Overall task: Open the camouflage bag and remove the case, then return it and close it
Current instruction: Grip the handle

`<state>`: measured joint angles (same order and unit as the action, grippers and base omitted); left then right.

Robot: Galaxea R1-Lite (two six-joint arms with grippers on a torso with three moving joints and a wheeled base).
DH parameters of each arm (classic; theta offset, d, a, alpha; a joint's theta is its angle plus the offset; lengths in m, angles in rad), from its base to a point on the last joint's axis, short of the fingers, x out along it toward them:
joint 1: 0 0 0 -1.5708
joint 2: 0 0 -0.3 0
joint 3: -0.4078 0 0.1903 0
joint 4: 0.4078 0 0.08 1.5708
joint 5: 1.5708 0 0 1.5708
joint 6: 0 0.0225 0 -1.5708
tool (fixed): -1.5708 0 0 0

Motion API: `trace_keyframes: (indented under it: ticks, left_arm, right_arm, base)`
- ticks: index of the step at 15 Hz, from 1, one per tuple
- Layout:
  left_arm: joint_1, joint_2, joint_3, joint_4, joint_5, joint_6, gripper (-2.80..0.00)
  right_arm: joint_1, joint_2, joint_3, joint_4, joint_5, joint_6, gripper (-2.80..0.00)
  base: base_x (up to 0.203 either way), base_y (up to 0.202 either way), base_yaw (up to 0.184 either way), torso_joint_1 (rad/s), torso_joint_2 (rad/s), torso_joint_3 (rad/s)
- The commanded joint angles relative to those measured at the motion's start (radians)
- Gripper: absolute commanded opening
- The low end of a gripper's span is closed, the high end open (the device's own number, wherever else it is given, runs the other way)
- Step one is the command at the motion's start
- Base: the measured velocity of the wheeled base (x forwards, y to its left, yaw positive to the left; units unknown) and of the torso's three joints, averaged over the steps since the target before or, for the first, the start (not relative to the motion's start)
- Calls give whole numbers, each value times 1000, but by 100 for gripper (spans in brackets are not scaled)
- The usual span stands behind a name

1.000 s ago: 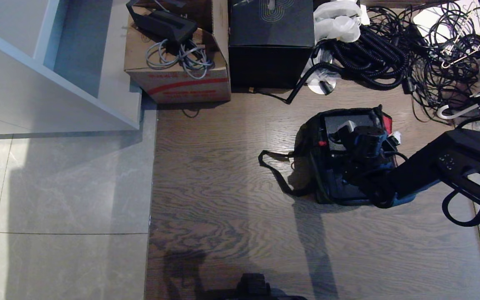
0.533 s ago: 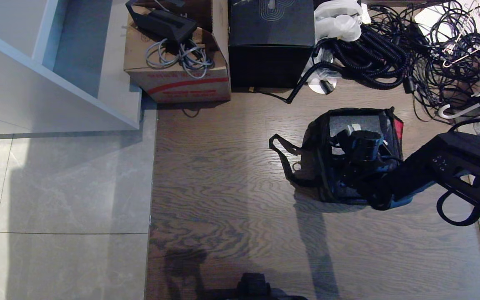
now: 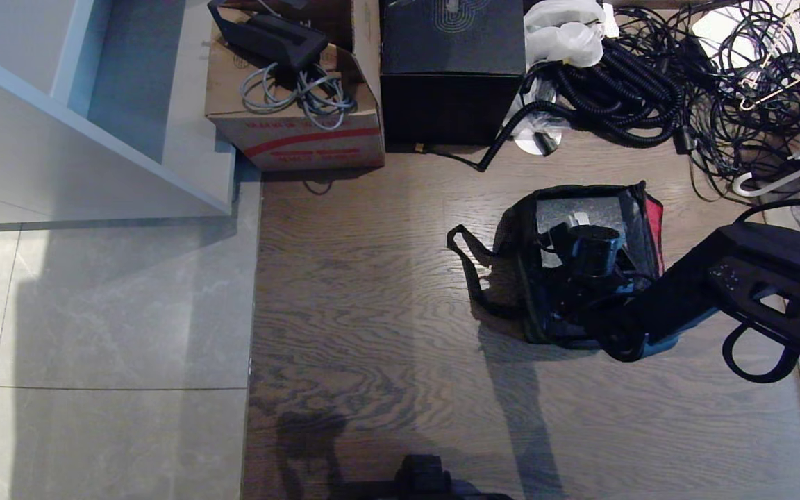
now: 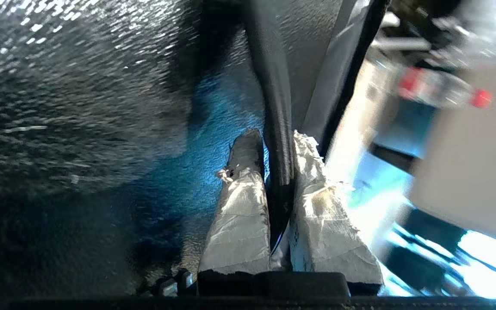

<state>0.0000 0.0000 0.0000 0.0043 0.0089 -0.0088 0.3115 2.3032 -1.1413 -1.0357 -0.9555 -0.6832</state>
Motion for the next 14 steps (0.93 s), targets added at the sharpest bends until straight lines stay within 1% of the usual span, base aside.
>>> trace_keyframes:
  ticks: [1, 2, 3, 5, 6, 7, 9, 10, 11, 13, 14]
  left_arm:
    - [0, -2, 0, 0, 0, 0, -280]
    - [0, -2, 0, 0, 0, 0, -280]
    - [0, -2, 0, 0, 0, 0, -280]
    - [0, -2, 0, 0, 0, 0, -280]
    - [0, -2, 0, 0, 0, 0, -280]
    - [0, -2, 0, 0, 0, 0, -280]
    - [0, -2, 0, 0, 0, 0, -280]
    - [0, -2, 0, 0, 0, 0, -280]
    - [0, -2, 0, 0, 0, 0, -280]
    - [0, -2, 0, 0, 0, 0, -280]
    - [0, -2, 0, 0, 0, 0, -280]
  right_arm:
    - [48, -89, 77, -12, 53, 29, -280]
    - [64, -120, 120, -13, 104, 42, -280]
    - [76, -151, 162, -13, 190, 50, -280]
    - [83, -209, 241, -13, 427, 51, -280]
    - [82, -232, 273, -12, 510, 47, -280]
    - [75, -241, 289, -14, 612, 45, -280]
    - [51, -245, 298, -17, 707, 45, -280]
    - [32, -242, 298, -21, 789, 43, -280]
    - [11, -236, 297, -24, 852, 37, -280]
    - [-23, -221, 282, -24, 876, 29, -280]
    - [-28, -209, 274, -36, 877, 20, -280]
  base:
    - [0, 0, 0, 0, 0, 0]
    - [0, 0, 0, 0, 0, 0]
    - [0, 0, 0, 0, 0, 0]
    - [0, 0, 0, 0, 0, 0]
    - [0, 0, 0, 0, 0, 0]
    - [0, 0, 0, 0, 0, 0]
    - [0, 0, 0, 0, 0, 0]
    - [0, 0, 0, 0, 0, 0]
    - [0, 0, 0, 0, 0, 0]
    - [0, 0, 0, 0, 0, 0]
    - [0, 0, 0, 0, 0, 0]
